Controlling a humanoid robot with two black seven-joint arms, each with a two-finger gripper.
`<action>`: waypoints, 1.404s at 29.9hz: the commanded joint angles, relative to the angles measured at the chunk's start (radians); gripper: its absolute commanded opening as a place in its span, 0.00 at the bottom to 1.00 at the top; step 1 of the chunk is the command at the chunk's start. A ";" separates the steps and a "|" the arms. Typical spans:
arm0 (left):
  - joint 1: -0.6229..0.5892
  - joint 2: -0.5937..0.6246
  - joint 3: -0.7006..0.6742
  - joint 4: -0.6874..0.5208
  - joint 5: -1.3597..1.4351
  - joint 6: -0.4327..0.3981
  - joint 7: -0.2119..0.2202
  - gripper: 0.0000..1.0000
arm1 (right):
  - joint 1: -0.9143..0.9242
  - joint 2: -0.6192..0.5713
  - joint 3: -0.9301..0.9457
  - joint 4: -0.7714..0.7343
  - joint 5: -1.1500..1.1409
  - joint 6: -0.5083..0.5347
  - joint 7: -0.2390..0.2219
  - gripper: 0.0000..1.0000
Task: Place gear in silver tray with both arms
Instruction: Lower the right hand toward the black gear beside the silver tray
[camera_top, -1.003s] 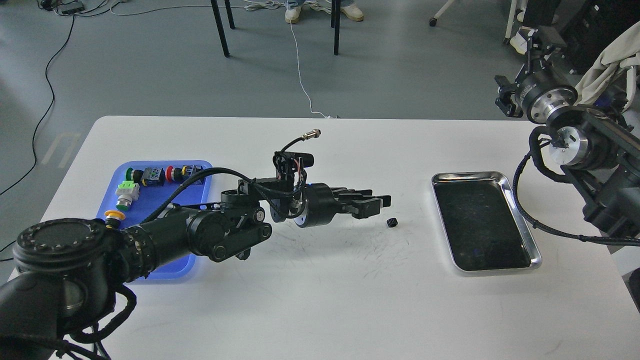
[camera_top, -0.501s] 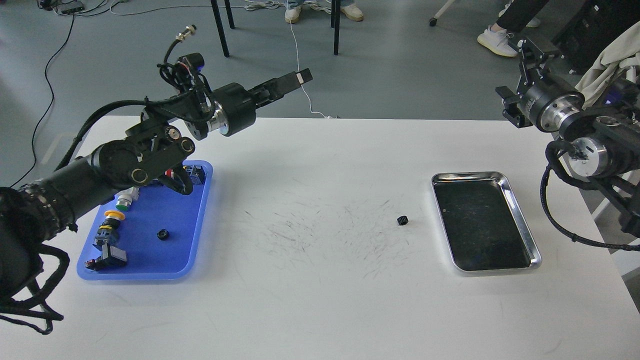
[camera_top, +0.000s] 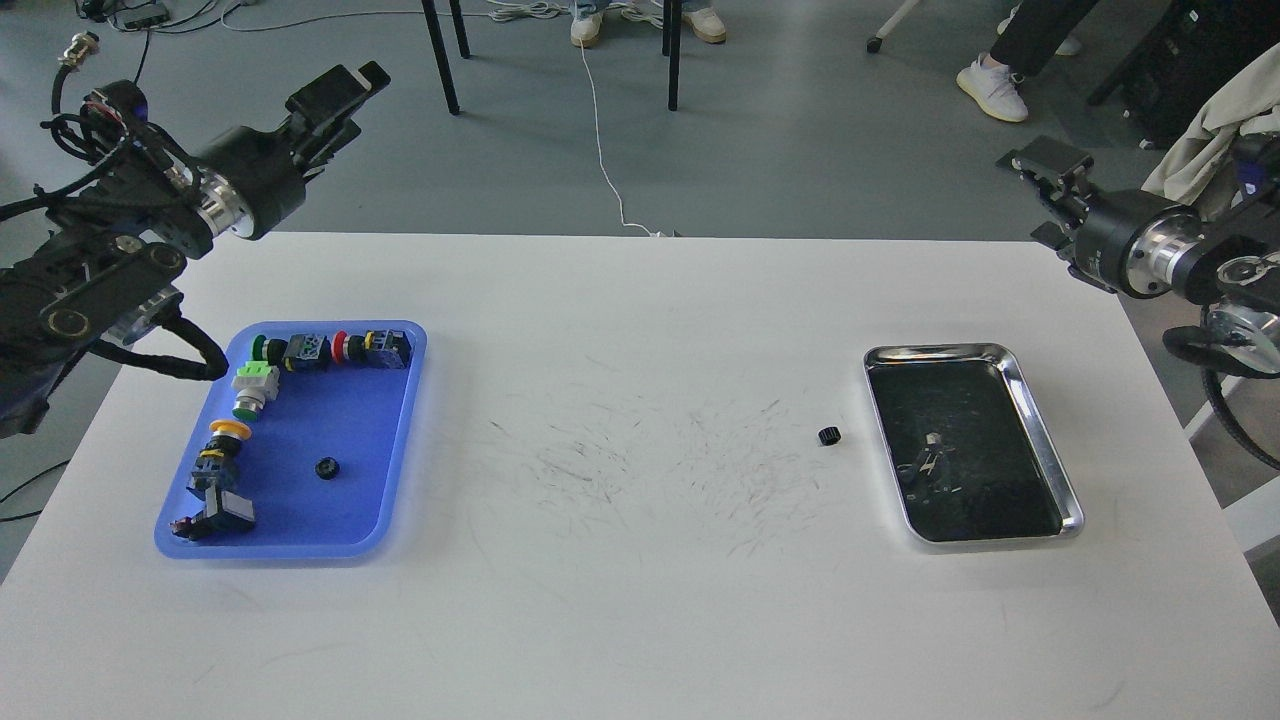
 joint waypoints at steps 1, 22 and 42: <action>-0.001 0.021 -0.002 -0.006 -0.015 -0.009 0.000 0.91 | 0.033 -0.018 -0.026 0.034 -0.121 0.004 0.000 0.98; -0.001 0.115 -0.089 0.004 -0.162 -0.091 0.000 0.93 | 0.145 -0.069 -0.026 0.256 -1.029 0.191 0.133 0.98; -0.005 0.135 -0.101 0.010 -0.258 -0.098 0.000 0.94 | 0.174 -0.009 -0.112 0.298 -1.537 0.228 0.398 0.95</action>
